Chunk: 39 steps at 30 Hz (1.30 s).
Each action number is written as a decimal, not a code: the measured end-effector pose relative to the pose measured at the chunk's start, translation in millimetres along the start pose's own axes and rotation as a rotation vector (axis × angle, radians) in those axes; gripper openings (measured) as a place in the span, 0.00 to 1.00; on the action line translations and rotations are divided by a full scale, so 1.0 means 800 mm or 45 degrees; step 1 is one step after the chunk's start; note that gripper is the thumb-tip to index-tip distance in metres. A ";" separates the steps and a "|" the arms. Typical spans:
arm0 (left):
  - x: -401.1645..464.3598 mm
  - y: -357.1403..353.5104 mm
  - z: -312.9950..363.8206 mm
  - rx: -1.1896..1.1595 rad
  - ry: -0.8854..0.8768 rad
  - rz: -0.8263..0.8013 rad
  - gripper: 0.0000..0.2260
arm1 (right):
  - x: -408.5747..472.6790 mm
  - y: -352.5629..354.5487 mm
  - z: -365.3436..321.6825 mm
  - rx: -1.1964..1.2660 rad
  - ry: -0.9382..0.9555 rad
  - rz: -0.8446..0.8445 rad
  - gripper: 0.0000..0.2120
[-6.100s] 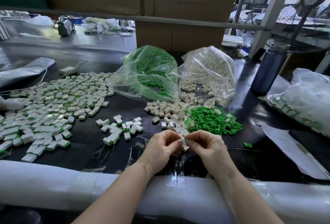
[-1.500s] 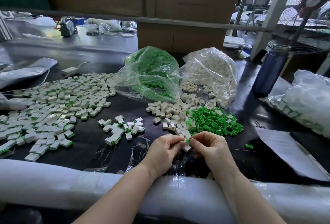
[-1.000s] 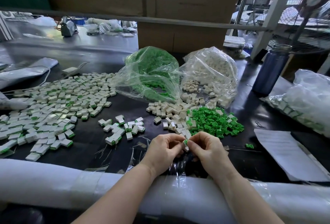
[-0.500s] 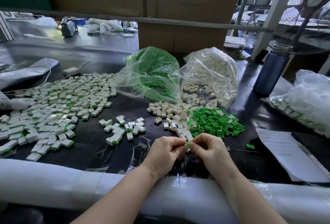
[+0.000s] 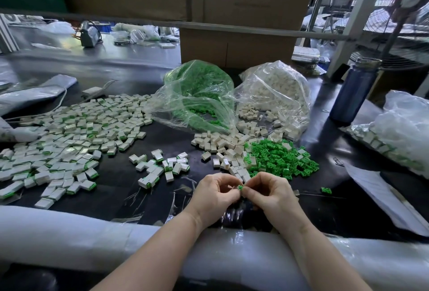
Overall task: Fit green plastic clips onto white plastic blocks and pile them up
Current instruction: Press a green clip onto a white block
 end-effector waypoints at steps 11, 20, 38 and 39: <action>-0.010 -0.006 0.017 -0.065 -0.135 -0.087 0.03 | -0.004 -0.025 0.008 0.324 -0.120 -0.174 0.11; -0.009 -0.009 0.017 -0.007 -0.116 -0.109 0.06 | -0.007 -0.028 0.018 0.389 -0.176 -0.185 0.06; -0.013 -0.018 0.021 0.101 -0.189 -0.156 0.10 | -0.007 -0.027 0.008 0.402 -0.138 -0.180 0.08; -0.013 -0.019 0.020 0.112 -0.190 -0.165 0.11 | -0.007 -0.026 0.007 0.402 -0.139 -0.170 0.08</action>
Point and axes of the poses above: each hand's wrist, its own x-axis towards the middle knuckle, its own y-axis out of the back of the hand, z = x × y, the point moved 10 cm from there along x, towards the middle knuckle, and after that the axes turned 13 degrees about y, right-handed, at the moved point
